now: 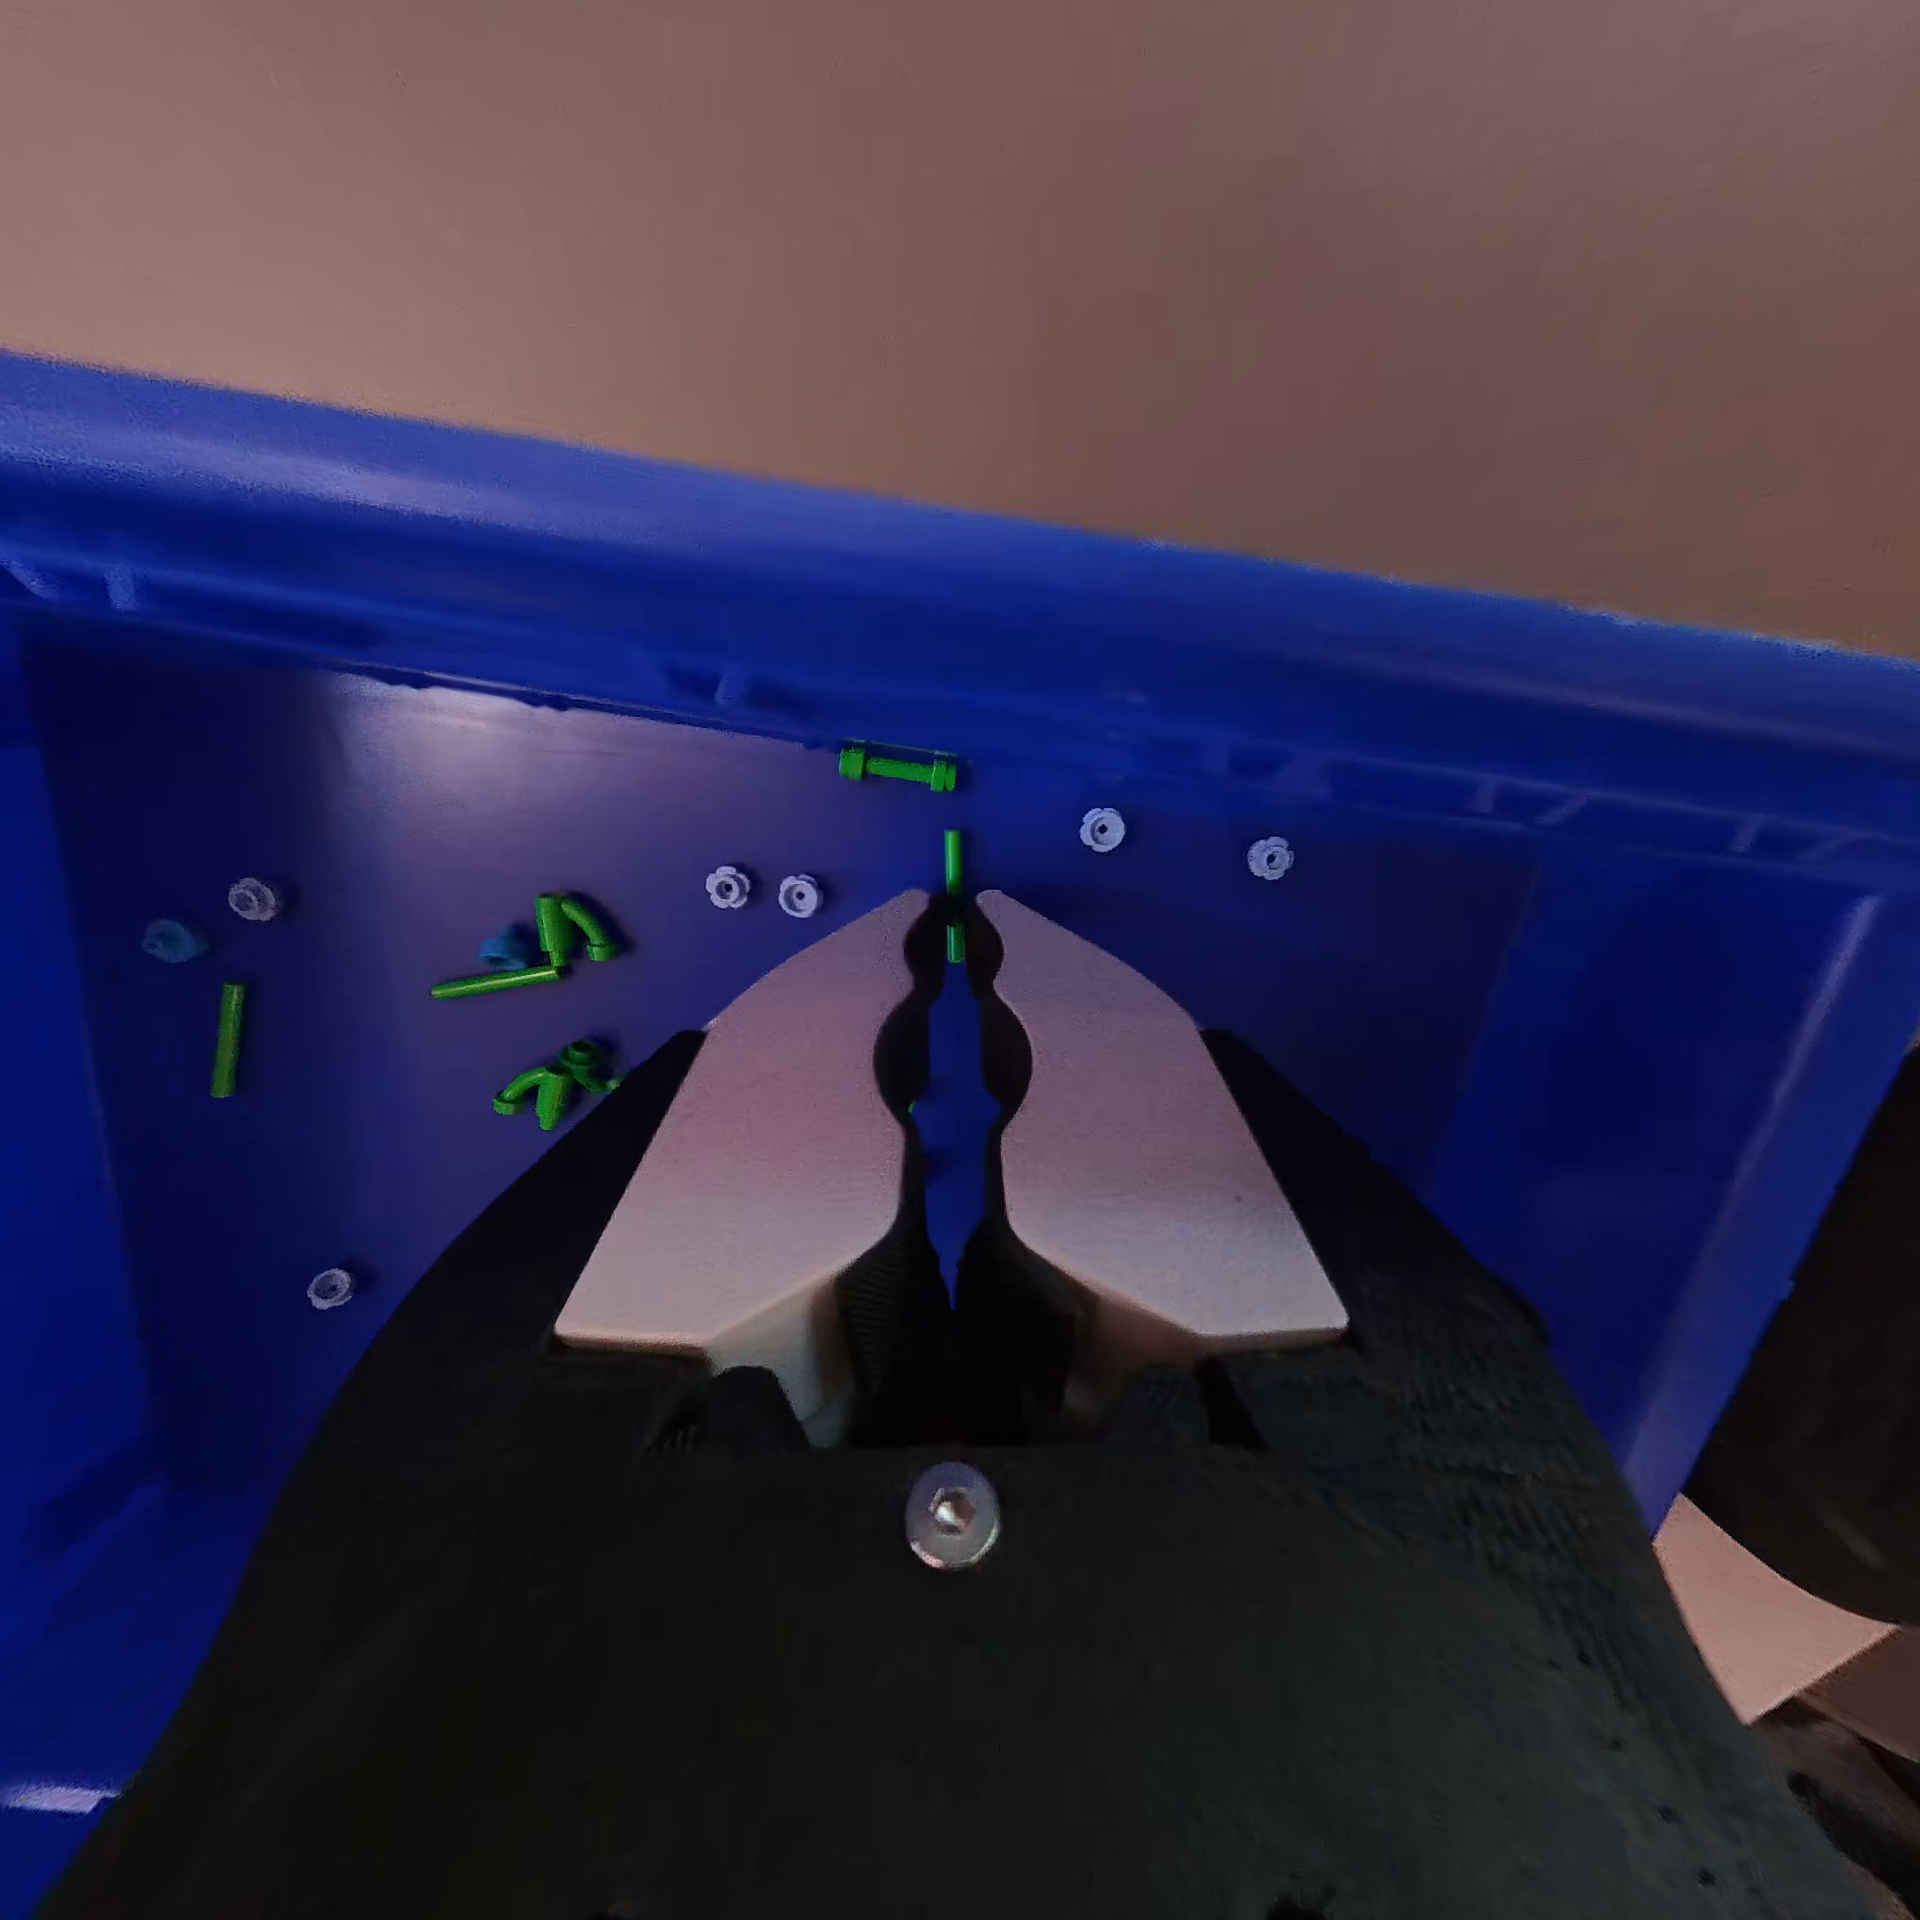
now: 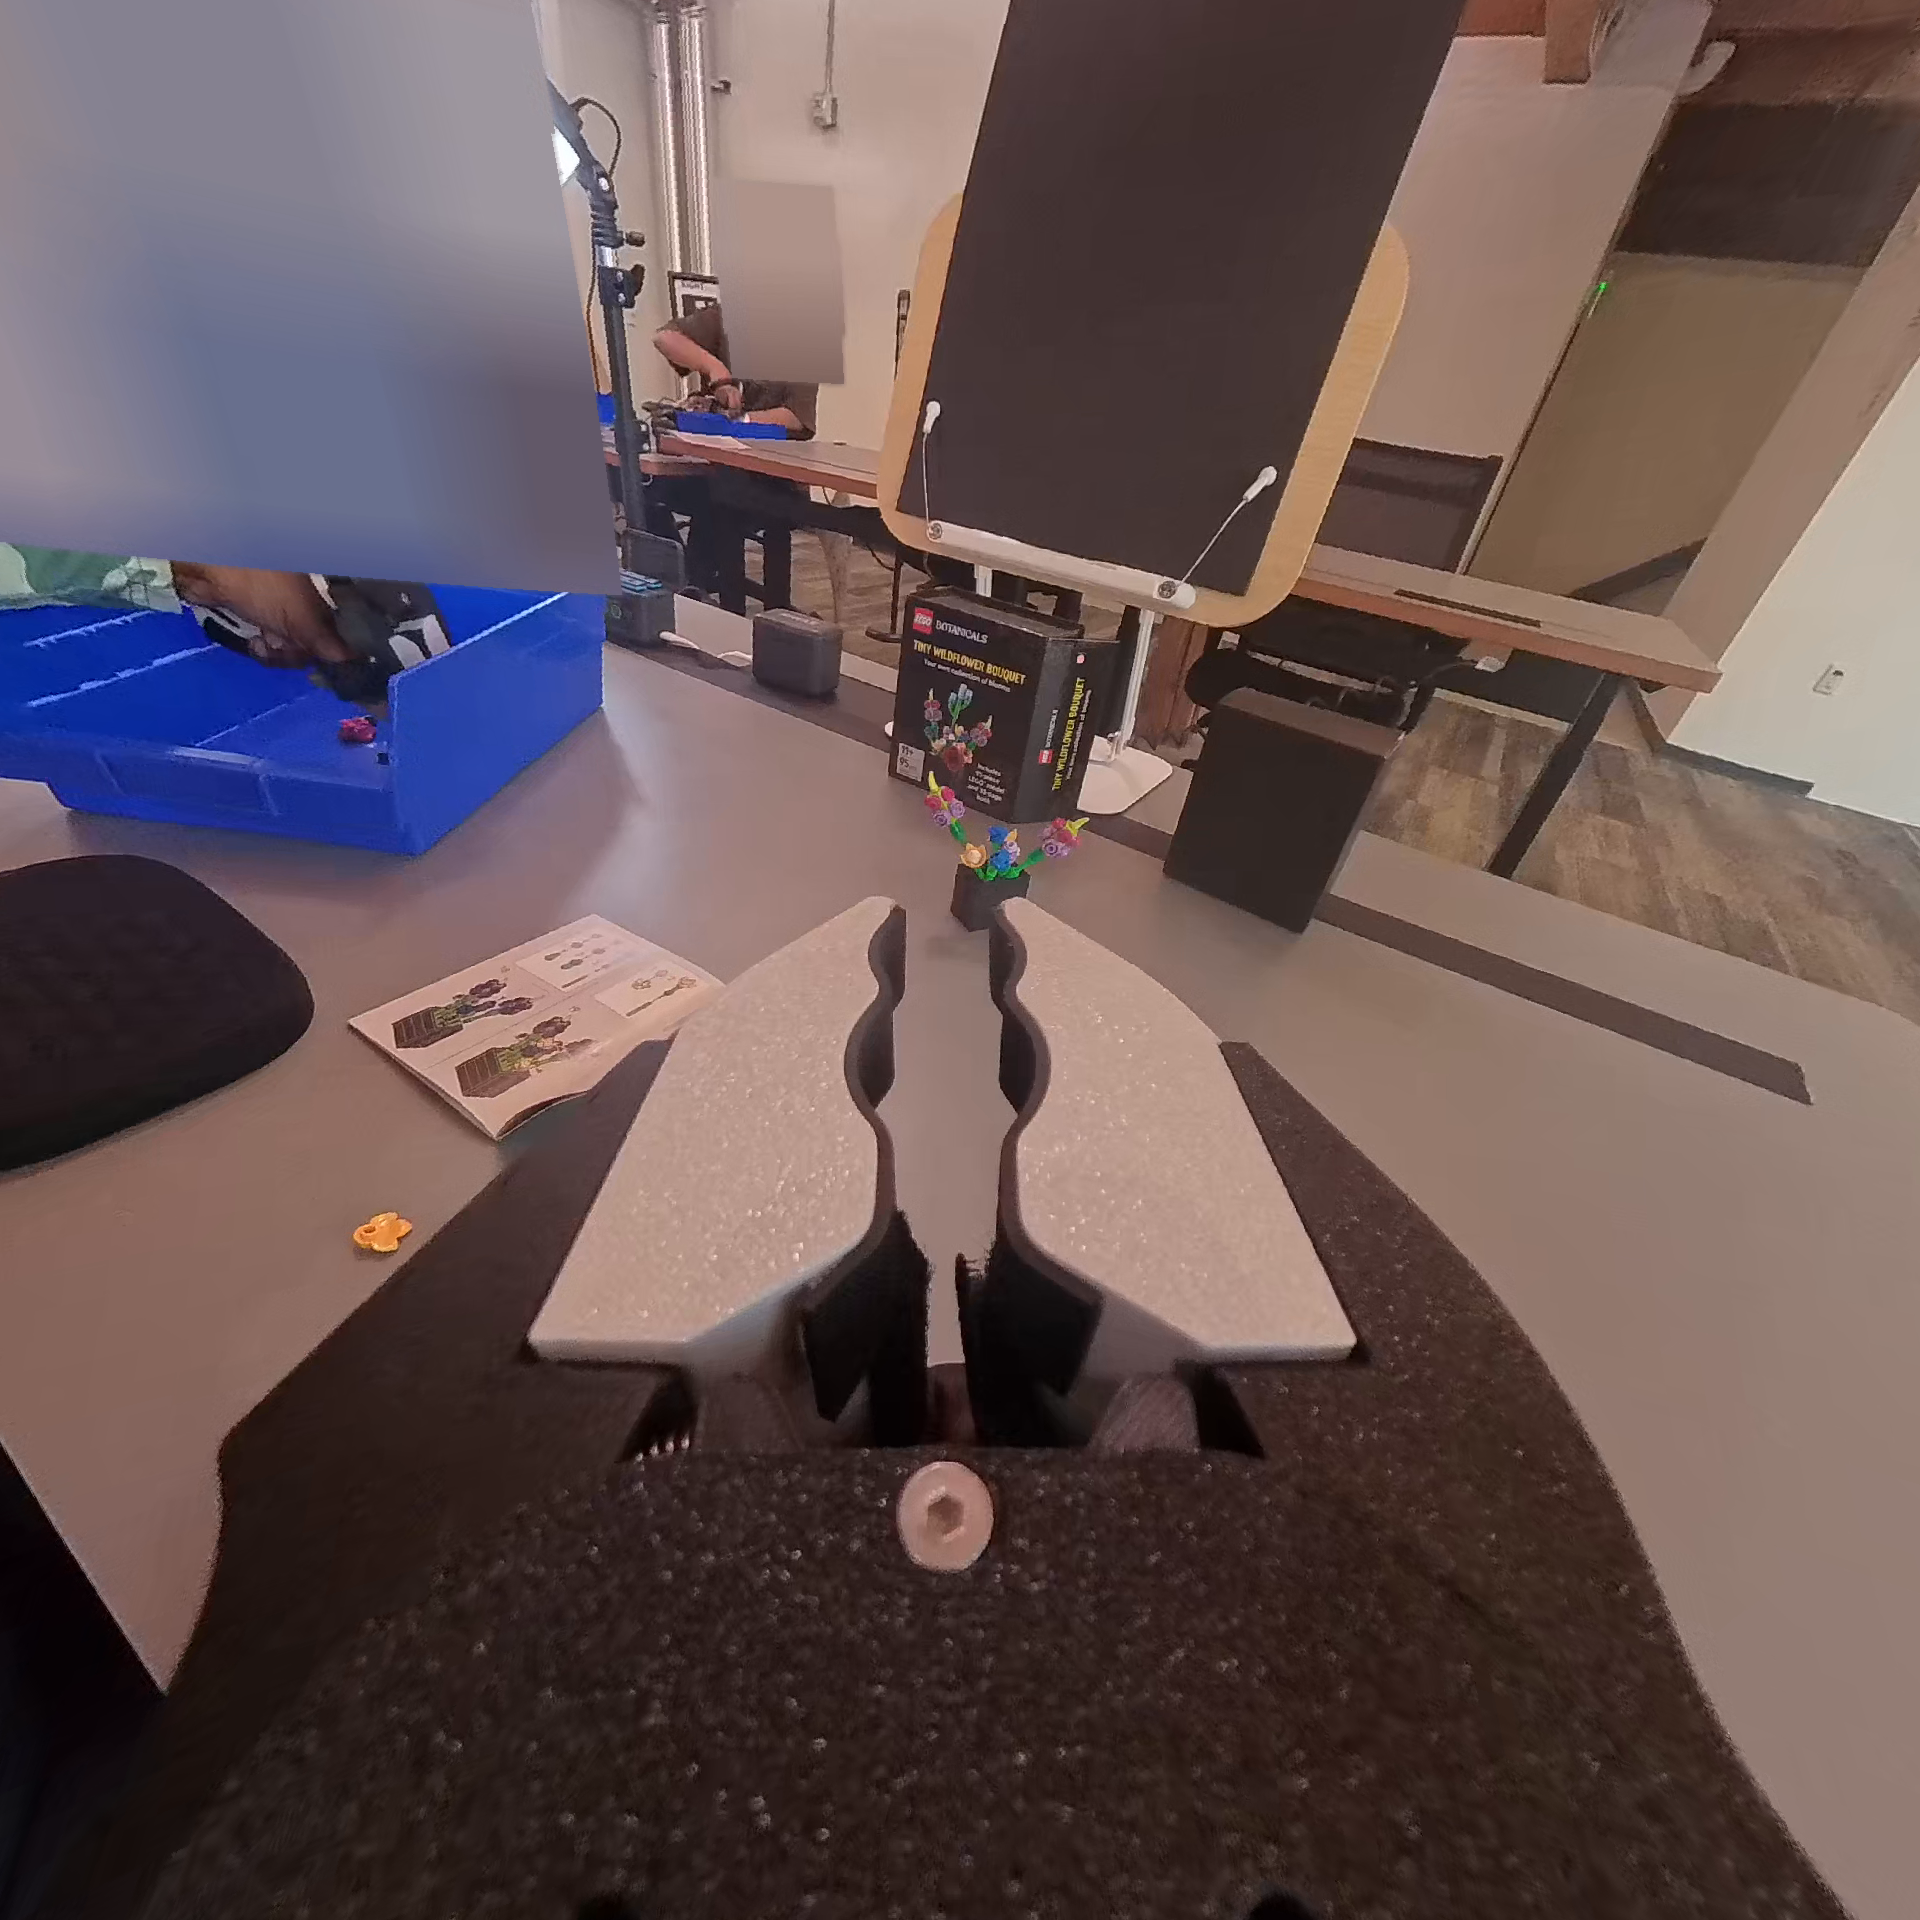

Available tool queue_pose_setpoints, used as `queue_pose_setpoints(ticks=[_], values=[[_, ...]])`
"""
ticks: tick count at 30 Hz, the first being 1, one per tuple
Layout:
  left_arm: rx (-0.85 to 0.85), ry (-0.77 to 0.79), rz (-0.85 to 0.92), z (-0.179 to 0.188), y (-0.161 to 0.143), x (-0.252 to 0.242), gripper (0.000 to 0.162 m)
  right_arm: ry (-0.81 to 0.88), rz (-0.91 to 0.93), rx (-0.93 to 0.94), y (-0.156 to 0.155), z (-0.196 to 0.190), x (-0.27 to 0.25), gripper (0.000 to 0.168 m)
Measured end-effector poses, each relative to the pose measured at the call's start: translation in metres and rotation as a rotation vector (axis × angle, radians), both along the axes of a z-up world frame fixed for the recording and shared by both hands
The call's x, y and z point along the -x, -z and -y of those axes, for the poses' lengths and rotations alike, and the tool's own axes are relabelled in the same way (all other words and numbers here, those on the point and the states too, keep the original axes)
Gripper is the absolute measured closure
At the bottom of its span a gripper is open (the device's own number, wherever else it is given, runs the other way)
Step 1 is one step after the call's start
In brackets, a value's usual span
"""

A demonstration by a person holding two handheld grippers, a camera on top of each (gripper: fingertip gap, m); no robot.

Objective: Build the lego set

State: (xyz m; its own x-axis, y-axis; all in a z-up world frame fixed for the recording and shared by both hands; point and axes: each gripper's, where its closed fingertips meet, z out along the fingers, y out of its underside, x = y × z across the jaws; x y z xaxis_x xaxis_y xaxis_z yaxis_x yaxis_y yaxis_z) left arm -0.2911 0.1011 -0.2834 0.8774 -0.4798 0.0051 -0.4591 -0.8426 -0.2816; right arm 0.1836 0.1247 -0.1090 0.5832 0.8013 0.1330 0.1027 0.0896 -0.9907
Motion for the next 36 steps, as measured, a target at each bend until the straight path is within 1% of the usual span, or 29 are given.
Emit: queue_pose_setpoints(ticks=[5,8,11,13,15,17,20,22,24,27,29,32,34,36], values=[[-0.050,0.023,-0.038,0.000,-0.003,0.000,0.158,-0.015,0.014,0.017,0.010,-0.002,0.005,0.153],[-0.158,-0.005,-0.021,-0.003,-0.021,-0.001,0.158,-0.036,0.011,0.024,0.011,-0.003,0.011,0.153],[-0.333,-0.048,0.022,-0.006,-0.055,-0.005,0.159,-0.064,0.002,0.022,0.010,0.000,0.018,0.153],[-0.513,-0.057,0.083,-0.006,-0.087,-0.017,0.159,-0.086,-0.010,0.026,0.010,0.003,0.024,0.153],[-0.715,-0.041,0.173,-0.002,-0.122,-0.038,0.159,-0.127,-0.039,0.044,0.010,0.007,0.034,0.153],[-0.866,-0.019,0.274,0.007,-0.150,-0.065,0.158,-0.182,-0.073,0.070,0.009,0.012,0.047,0.153],[-1.011,0.044,0.435,0.024,-0.173,-0.116,0.159,-0.271,-0.120,0.105,0.005,0.022,0.070,0.153],[-1.057,0.087,0.566,0.034,-0.179,-0.154,0.159,-0.337,-0.161,0.125,0.000,0.030,0.088,0.153],[-1.067,0.137,0.702,0.042,-0.179,-0.193,0.159,-0.424,-0.208,0.161,-0.004,0.043,0.108,0.154],[-1.045,0.209,0.816,0.049,-0.172,-0.239,0.159,-0.533,-0.285,0.239,-0.009,0.060,0.135,0.154],[-1.036,0.248,0.843,0.051,-0.168,-0.259,0.159,-0.541,-0.346,0.302,-0.011,0.064,0.149,0.153],[-1.000,0.283,0.852,0.052,-0.160,-0.275,0.159,-0.546,-0.420,0.374,-0.008,0.072,0.165,0.151],[-0.991,0.291,0.854,0.053,-0.158,-0.280,0.159,-0.504,-0.432,0.405,0.000,0.069,0.172,0.151],[-0.978,0.301,0.873,0.055,-0.157,-0.284,0.159,-0.504,-0.429,0.402,0.004,0.071,0.177,0.151]])
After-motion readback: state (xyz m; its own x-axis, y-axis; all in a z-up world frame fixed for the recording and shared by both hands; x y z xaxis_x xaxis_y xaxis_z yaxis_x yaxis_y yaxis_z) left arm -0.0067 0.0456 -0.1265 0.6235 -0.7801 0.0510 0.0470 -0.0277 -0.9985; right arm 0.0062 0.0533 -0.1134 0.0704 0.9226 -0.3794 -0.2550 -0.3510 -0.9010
